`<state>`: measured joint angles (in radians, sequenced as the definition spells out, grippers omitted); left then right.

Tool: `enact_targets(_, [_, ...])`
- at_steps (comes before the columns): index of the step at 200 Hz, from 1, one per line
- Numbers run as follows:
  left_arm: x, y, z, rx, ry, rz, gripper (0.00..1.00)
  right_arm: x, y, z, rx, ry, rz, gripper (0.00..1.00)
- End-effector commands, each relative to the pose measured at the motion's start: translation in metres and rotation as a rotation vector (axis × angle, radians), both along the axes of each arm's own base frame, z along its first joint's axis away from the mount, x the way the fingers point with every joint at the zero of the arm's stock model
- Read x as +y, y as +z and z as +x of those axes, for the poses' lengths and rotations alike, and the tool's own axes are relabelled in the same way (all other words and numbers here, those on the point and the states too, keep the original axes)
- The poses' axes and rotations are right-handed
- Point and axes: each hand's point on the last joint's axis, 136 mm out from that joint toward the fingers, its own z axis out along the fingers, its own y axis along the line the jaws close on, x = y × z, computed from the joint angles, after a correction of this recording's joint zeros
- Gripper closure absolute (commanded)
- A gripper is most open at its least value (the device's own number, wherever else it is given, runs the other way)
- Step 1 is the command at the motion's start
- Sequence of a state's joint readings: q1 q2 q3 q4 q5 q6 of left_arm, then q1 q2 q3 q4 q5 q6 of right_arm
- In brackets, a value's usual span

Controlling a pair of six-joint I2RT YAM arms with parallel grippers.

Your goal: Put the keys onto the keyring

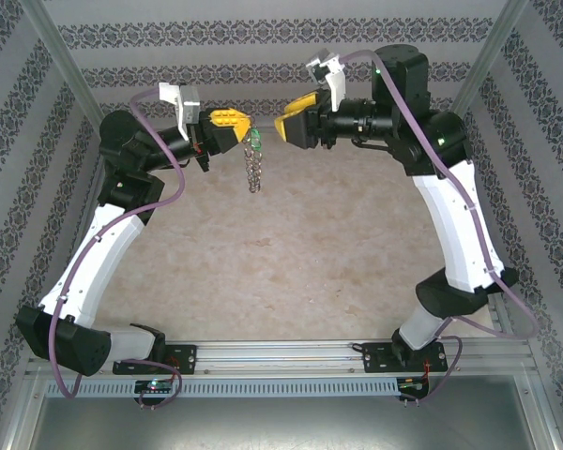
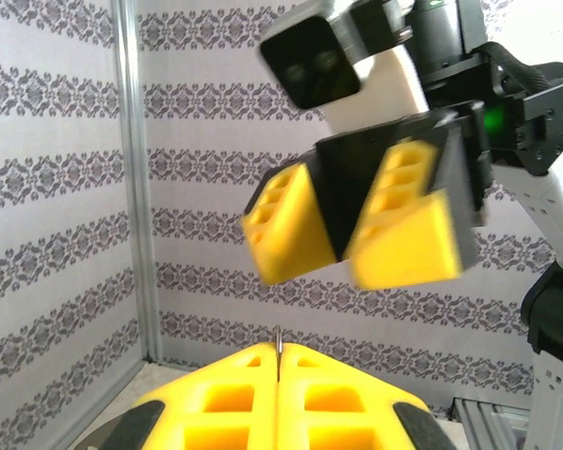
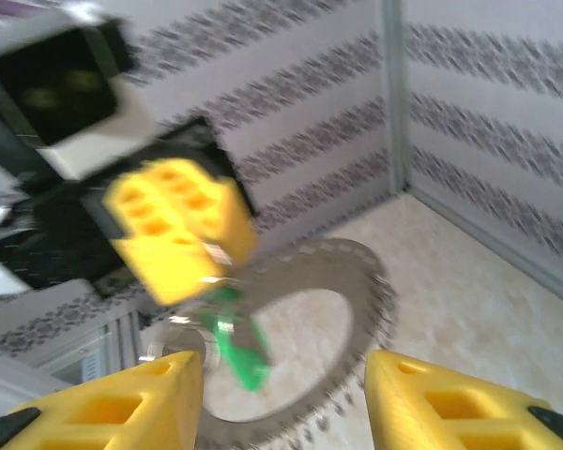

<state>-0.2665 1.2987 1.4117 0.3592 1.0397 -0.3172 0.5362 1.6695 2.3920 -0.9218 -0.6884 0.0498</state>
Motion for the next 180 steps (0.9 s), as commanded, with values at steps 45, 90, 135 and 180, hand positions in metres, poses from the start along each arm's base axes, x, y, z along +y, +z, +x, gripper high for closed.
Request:
enact_targets(45, [0.001, 0.03, -0.028, -0.067, -0.082, -0.049, 1.0, 0.042, 0.006, -0.025, -0.106, 0.222, 0.02, 0.5])
enact_targets(90, [0.001, 0.03, -0.032, -0.054, -0.112, -0.053, 1.0, 0.037, 0.009, -0.021, -0.11, 0.215, 0.041, 0.51])
enact_targets(135, [-0.001, 0.026, -0.027, -0.039, -0.12, -0.049, 1.0, 0.038, 0.004, -0.018, -0.099, 0.209, 0.029, 0.51])
enact_targets(180, [-0.002, 0.026, -0.022, -0.037, -0.115, -0.048, 1.0, 0.026, 0.01, -0.018, -0.134, 0.159, 0.026, 0.51])
